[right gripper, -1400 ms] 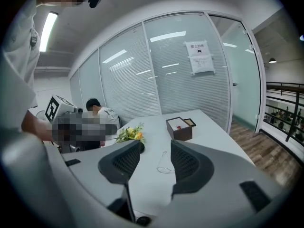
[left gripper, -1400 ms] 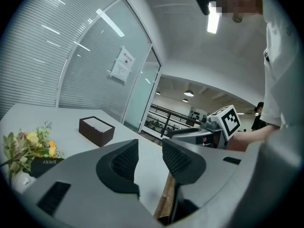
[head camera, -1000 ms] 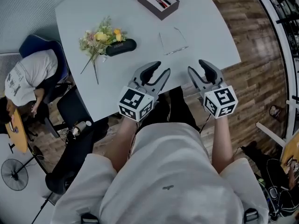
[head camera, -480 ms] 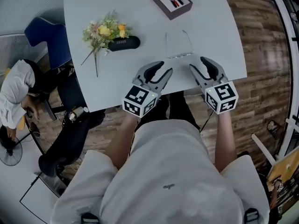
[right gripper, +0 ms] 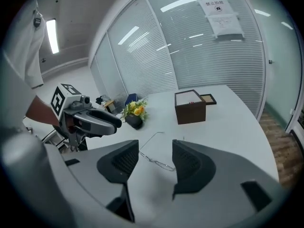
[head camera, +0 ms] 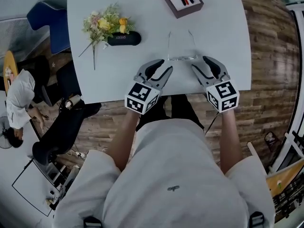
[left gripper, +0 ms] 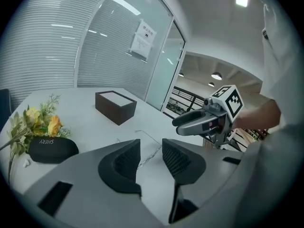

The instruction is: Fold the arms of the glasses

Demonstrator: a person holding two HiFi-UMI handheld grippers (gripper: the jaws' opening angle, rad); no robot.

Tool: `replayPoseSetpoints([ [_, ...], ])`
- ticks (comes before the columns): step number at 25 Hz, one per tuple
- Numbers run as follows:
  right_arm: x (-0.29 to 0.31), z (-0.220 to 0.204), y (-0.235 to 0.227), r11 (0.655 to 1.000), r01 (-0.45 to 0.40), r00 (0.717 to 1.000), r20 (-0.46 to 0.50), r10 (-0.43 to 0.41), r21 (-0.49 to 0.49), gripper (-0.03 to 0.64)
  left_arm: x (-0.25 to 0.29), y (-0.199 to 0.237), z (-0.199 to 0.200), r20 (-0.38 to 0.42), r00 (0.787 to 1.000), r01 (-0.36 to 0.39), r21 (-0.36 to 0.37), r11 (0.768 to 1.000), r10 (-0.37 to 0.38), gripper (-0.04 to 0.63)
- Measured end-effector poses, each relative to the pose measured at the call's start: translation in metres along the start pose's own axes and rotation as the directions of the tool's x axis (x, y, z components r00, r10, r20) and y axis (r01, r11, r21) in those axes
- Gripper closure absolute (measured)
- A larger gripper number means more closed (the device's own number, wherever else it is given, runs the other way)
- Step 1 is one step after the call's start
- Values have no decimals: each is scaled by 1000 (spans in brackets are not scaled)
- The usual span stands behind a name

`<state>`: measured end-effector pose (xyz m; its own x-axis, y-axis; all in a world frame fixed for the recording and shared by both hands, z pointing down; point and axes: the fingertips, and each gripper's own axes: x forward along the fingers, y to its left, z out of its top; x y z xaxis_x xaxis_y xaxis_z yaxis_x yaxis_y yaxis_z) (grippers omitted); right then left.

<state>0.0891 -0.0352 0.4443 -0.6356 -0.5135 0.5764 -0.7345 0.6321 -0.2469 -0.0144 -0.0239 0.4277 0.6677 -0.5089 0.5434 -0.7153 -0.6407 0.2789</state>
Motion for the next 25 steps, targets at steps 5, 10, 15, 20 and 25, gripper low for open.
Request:
replayPoseSetpoints([
  [5, 7, -8, -8, 999, -45, 999, -22, 45, -4, 407, 18, -4, -13, -92, 996, -1, 160, 987, 16, 448],
  [10, 16, -18, -11, 996, -85, 995, -56, 84, -13, 402, 32, -4, -25, -149, 989, 11, 236, 972, 25, 455],
  [15, 27, -28, -17, 995, -95, 992, -88, 92, -33, 391, 45, 0, -35, -184, 983, 36, 294, 955, 20, 484],
  [20, 33, -39, -22, 994, -100, 988, -121, 94, -42, 380, 55, 3, -50, -226, 974, 73, 341, 937, 7, 492],
  [25, 36, -45, -27, 994, -104, 986, -134, 98, -38, 379, 65, 6, -60, -270, 963, 106, 429, 897, 15, 500],
])
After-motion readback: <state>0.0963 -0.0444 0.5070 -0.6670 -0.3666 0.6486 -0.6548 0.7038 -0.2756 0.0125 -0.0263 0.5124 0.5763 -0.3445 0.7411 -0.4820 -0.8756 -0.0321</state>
